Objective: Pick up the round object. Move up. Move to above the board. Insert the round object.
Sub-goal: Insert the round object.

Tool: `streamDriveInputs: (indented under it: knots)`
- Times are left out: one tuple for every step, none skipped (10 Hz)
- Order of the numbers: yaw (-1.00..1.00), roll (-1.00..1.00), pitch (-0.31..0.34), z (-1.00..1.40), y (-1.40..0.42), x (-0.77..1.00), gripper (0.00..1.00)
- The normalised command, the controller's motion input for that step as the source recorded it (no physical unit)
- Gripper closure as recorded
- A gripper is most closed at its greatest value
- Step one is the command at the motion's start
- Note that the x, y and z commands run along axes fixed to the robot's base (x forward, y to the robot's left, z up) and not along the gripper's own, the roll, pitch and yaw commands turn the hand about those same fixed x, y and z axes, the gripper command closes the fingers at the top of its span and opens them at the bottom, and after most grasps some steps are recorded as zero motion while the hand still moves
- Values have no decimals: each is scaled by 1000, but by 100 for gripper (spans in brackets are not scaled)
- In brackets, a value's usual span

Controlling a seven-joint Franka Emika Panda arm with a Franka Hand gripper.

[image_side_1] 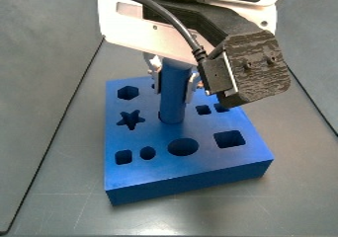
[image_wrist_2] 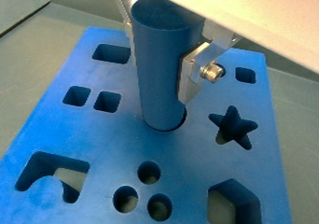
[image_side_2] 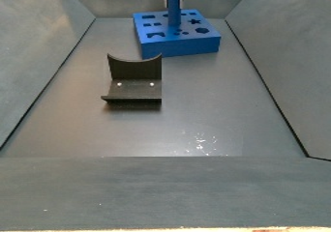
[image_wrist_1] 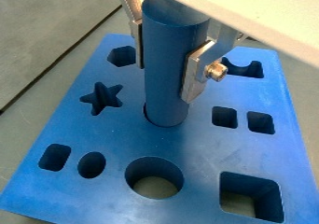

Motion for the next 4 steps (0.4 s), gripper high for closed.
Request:
streamDriveInputs:
  knots:
    - [-31,0,0,-1000,146,317,100]
    - [0,-406,-43,-729,0,383,100]
    - [0,-14,0,0,0,0,100]
    - [97,0,-354,-223,-277,14,100]
